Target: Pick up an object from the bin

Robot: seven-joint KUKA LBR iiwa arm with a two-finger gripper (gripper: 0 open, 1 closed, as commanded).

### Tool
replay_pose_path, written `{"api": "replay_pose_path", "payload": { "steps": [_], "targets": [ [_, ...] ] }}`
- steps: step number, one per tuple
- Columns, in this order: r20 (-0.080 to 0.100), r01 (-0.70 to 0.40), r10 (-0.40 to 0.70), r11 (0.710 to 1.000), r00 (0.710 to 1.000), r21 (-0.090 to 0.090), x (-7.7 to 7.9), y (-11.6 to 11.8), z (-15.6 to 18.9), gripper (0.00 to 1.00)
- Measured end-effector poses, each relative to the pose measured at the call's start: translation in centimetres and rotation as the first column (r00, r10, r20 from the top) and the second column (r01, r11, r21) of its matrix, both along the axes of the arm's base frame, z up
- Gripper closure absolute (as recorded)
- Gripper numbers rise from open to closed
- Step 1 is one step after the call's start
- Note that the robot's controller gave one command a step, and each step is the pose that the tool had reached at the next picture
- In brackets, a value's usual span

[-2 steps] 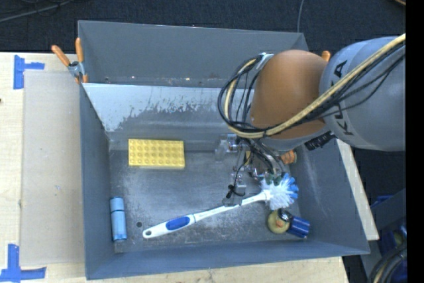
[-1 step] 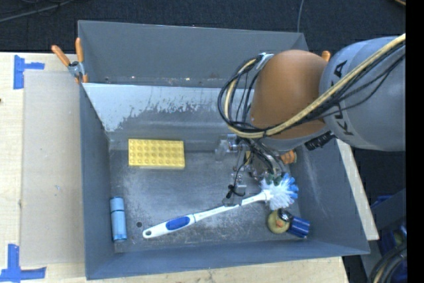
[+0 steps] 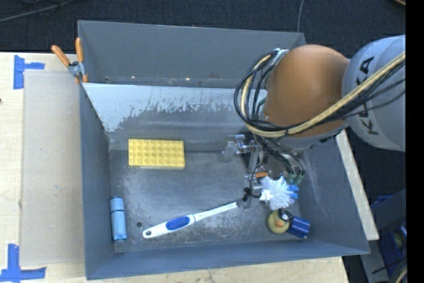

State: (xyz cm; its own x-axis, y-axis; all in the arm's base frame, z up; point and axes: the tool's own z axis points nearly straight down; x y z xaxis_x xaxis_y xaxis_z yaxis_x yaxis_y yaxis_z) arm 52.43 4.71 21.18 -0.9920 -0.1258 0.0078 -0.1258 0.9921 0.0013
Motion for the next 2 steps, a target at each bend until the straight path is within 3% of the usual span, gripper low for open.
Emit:
{"api": "replay_pose_path", "payload": {
  "steps": [1,2],
  "targets": [
    [0.008,0.053,-0.053,0.999,0.999,0.001,-3.2,-1.3,-5.2,0.0],
    [0.009,-0.076,0.076,0.997,0.997,0.0,-3.3,-4.2,-5.9,0.0]
  ]
}}
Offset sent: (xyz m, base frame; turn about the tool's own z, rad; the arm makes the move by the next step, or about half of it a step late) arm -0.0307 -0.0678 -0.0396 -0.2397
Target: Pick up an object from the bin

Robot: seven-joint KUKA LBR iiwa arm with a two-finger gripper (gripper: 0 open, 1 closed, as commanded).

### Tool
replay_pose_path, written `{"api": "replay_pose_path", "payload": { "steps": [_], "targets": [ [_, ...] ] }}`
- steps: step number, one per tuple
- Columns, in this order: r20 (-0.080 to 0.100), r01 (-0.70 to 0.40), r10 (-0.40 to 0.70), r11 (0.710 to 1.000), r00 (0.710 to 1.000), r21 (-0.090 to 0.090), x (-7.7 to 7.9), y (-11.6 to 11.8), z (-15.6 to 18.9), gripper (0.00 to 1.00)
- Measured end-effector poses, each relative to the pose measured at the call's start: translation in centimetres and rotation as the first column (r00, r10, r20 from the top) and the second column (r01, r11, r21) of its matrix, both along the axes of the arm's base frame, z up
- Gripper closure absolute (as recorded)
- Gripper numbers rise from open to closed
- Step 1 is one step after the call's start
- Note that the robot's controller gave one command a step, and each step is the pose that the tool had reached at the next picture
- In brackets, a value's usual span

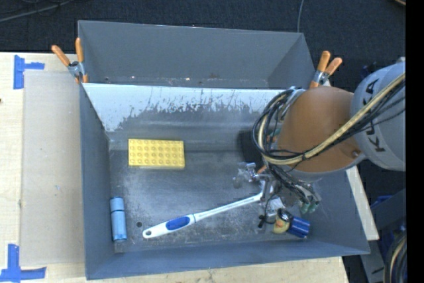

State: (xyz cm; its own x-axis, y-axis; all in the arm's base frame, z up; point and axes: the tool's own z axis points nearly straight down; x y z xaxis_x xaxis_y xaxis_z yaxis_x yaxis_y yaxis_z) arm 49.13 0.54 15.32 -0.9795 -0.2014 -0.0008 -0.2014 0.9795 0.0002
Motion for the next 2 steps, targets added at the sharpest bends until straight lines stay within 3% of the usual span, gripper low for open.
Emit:
{"api": "replay_pose_path", "payload": {
  "steps": [1,2],
  "targets": [
    [-0.002,-0.115,0.115,0.993,0.993,0.001,0.0,-0.1,-2.9,0.0],
    [-0.002,0.176,-0.176,0.984,0.984,0.001,-0.2,-2.5,-3.3,0.0]
  ]
}}
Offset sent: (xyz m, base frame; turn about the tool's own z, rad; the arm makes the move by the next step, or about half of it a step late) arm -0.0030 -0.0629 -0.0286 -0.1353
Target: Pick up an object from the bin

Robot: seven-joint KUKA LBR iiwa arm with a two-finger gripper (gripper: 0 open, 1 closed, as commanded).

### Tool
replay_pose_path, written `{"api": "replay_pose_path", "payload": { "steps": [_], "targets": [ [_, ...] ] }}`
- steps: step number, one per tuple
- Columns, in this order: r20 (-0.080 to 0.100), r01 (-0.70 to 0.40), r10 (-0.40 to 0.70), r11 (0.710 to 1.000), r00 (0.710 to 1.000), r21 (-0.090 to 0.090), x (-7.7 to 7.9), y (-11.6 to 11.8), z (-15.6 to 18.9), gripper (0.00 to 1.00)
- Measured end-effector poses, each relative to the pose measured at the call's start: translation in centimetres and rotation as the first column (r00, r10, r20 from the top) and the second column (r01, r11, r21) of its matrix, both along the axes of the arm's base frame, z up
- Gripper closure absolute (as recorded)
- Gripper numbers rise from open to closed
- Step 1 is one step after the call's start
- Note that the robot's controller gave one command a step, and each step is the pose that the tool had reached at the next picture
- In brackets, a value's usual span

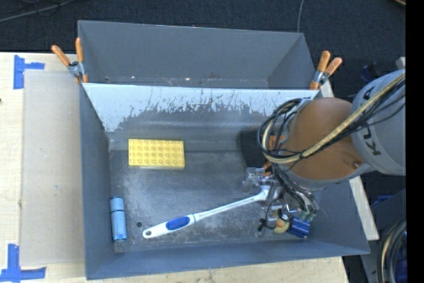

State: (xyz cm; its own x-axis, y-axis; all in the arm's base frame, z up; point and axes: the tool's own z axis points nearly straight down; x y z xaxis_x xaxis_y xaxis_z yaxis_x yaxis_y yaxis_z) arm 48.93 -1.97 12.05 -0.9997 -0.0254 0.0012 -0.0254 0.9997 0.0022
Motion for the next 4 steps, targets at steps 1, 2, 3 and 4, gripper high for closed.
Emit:
{"api": "replay_pose_path", "payload": {
  "steps": [1,2,3,4],
  "targets": [
    [-0.008,-0.141,0.141,0.99,0.99,0.004,-0.1,-1.7,-5.1,1.0],
    [-0.002,-0.141,0.141,0.99,0.99,0.003,0.0,-1.7,-5.1,0.0],
    [-0.002,-0.141,0.141,0.99,0.99,0.003,0.0,-1.7,-5.1,0.0],
    [0.004,-0.14,0.14,0.99,0.99,0.006,-0.4,-3.6,-5.0,0.0]
  ]
}}
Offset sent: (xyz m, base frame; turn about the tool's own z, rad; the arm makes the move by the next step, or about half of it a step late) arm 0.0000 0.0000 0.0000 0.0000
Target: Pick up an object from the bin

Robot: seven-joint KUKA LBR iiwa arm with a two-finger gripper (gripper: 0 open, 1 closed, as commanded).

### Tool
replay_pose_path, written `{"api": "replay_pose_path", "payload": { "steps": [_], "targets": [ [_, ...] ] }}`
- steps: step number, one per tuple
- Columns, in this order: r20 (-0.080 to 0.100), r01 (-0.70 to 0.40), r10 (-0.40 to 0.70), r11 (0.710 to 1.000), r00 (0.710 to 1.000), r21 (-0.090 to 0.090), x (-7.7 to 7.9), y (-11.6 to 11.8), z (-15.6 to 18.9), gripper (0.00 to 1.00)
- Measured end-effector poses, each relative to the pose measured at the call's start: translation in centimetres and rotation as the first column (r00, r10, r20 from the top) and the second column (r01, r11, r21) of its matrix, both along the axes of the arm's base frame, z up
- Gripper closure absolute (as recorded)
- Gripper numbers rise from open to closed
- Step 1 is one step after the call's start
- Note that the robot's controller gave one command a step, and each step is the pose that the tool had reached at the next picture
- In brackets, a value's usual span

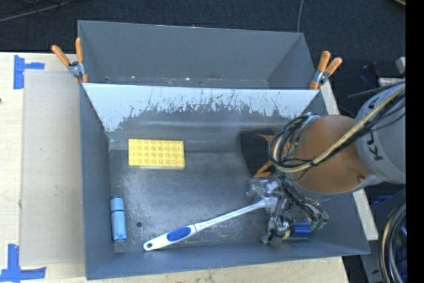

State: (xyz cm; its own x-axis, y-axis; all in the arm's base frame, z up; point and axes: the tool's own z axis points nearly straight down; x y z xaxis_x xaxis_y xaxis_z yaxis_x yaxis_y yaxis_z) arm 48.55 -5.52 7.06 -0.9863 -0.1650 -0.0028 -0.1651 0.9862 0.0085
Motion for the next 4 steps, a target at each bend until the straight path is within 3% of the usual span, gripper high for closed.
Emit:
{"api": "replay_pose_path", "payload": {
  "steps": [1,2,3,4],
  "targets": [
    [-0.002,-0.107,0.107,0.994,0.994,-0.004,0.7,-0.6,-0.1,0.0],
    [-0.002,-0.091,0.091,0.996,0.996,-0.001,1.5,-1.0,-0.1,0.0],
    [-0.003,-0.145,0.145,0.989,0.989,-0.001,4.3,-0.1,-0.1,0.0],
    [-0.007,-0.06,0.06,0.998,0.998,0.001,3.3,-4.8,-0.1,0.0]
  ]
}}
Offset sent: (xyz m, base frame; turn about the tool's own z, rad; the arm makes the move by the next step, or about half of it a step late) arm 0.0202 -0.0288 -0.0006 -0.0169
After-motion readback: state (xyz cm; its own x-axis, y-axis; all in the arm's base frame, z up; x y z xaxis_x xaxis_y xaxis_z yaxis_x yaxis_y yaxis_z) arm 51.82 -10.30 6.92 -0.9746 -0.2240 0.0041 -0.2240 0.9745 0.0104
